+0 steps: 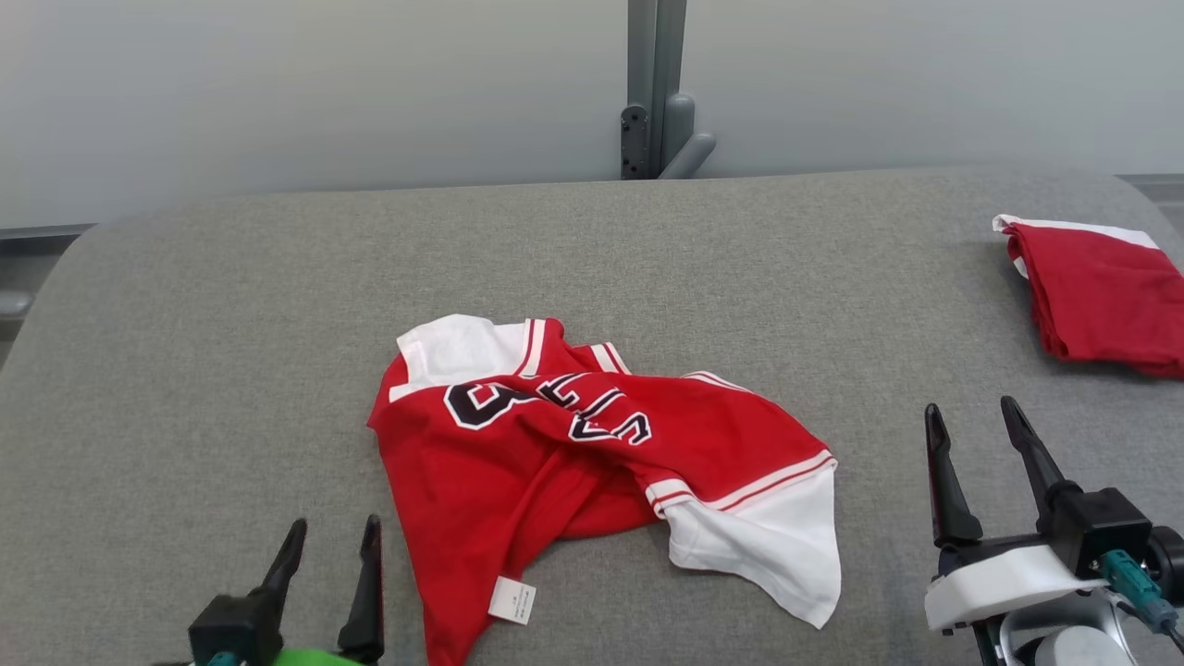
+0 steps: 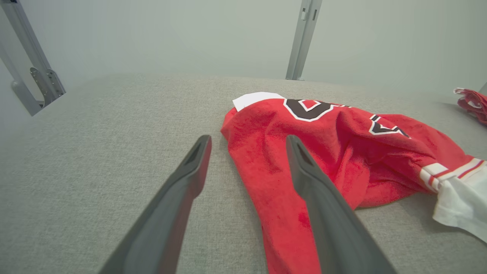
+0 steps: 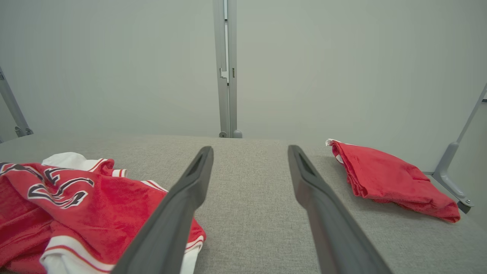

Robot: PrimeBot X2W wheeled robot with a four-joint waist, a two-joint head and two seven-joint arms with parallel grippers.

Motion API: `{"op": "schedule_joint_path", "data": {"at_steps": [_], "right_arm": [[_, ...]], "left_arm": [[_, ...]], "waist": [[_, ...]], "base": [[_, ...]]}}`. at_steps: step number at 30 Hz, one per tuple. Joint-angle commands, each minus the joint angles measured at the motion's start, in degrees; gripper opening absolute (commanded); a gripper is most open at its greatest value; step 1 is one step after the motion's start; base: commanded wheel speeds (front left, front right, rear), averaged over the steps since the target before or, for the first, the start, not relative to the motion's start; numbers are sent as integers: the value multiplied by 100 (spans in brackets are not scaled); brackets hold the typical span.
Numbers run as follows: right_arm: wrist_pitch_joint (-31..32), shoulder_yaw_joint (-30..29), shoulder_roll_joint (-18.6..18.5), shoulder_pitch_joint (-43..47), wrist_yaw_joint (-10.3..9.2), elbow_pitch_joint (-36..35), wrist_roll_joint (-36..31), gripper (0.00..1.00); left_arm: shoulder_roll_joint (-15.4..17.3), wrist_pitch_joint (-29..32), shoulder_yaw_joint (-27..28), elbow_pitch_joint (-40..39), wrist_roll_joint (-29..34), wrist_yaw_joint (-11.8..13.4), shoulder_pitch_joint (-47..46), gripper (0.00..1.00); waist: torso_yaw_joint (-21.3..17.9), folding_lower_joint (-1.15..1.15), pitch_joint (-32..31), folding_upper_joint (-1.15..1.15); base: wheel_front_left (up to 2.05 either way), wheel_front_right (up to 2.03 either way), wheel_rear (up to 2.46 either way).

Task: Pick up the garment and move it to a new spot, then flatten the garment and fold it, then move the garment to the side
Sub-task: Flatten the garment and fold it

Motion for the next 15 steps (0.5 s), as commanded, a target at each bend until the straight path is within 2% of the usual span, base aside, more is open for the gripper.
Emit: {"op": "schedule_joint_path", "data": {"at_steps": [1, 8, 15], "right_arm": [[-13, 14, -15, 105, -10, 57, 5, 100], [-14, 111, -16, 265, -10, 337, 53, 100], [-14, 89, -14, 329, -10, 516, 62, 100]], "left_arm": [[-10, -9, 133, 77, 107, -81, 229, 100], [-459, -13, 1491, 320, 843, -819, 864, 100], [-937, -13, 2473, 182, 1537, -1529, 1196, 100]], "waist": [[86, 0, -88, 23], [84, 0, -127, 23], [103, 0, -137, 23]], "base": [[0, 0, 0], [0, 0, 0], [0, 0, 0]]}}
